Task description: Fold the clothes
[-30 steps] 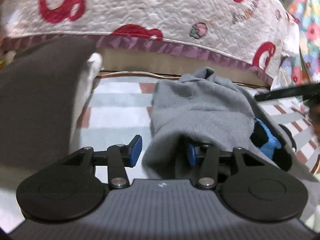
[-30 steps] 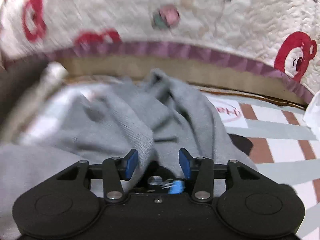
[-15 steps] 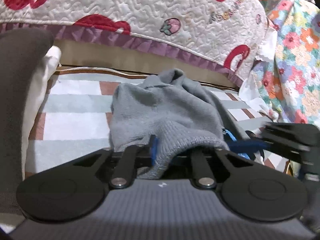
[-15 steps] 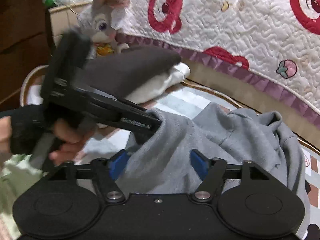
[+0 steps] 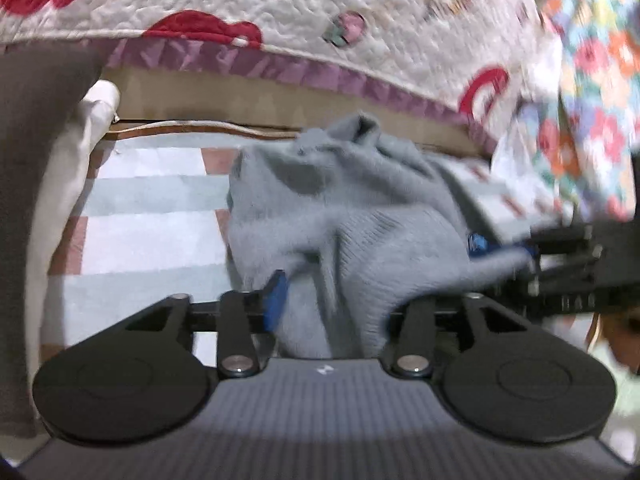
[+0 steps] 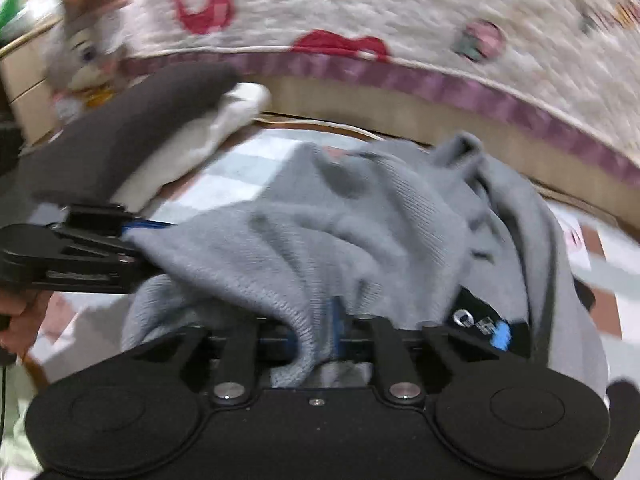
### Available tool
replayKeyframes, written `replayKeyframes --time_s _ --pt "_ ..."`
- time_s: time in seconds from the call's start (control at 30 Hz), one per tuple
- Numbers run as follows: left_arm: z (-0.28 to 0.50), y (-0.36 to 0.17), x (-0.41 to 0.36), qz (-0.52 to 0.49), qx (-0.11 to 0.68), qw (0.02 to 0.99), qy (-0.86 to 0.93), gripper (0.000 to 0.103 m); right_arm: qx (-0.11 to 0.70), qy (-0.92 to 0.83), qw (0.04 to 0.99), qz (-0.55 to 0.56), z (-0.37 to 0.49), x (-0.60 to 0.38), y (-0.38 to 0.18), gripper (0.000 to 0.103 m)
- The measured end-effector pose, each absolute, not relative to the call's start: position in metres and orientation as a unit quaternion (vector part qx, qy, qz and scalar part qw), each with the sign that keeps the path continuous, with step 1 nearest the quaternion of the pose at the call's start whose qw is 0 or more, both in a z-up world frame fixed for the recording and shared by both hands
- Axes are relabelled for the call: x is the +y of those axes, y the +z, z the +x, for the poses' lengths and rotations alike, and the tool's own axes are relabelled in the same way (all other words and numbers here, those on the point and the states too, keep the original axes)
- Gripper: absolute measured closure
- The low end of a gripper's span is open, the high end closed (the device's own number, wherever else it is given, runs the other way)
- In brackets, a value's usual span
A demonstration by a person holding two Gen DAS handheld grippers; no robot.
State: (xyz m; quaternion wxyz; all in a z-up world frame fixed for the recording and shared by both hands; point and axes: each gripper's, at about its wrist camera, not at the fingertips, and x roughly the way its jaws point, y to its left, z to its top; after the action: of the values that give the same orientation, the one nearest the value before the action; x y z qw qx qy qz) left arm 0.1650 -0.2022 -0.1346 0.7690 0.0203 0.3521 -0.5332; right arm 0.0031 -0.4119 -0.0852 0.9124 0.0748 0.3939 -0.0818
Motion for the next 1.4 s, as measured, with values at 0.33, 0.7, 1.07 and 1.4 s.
replayKeyframes --time_s 0.33,0.7,1.07,1.4 --pt "0.222 -0.156 -0.252 -0.081 0.457 0.694 -0.551 0.073 0.381 -0.087 0.901 0.188 0.041 -0.463 -0.115 0.033" --pt "0.212 -0.186 -0.177 -0.312 0.552 0.498 -0.591 0.093 0.342 0.152 0.744 0.554 0.014 -0.52 -0.165 0.08" --pt "0.204 -0.164 -0.158 -0.161 0.477 0.682 -0.53 0.059 0.381 0.26 0.748 0.476 0.023 -0.459 -0.164 0.08" --pt "0.203 -0.204 -0.217 -0.22 0.609 0.509 -0.566 0.077 0.438 0.296 0.78 0.335 0.023 -0.439 -0.136 0.08"
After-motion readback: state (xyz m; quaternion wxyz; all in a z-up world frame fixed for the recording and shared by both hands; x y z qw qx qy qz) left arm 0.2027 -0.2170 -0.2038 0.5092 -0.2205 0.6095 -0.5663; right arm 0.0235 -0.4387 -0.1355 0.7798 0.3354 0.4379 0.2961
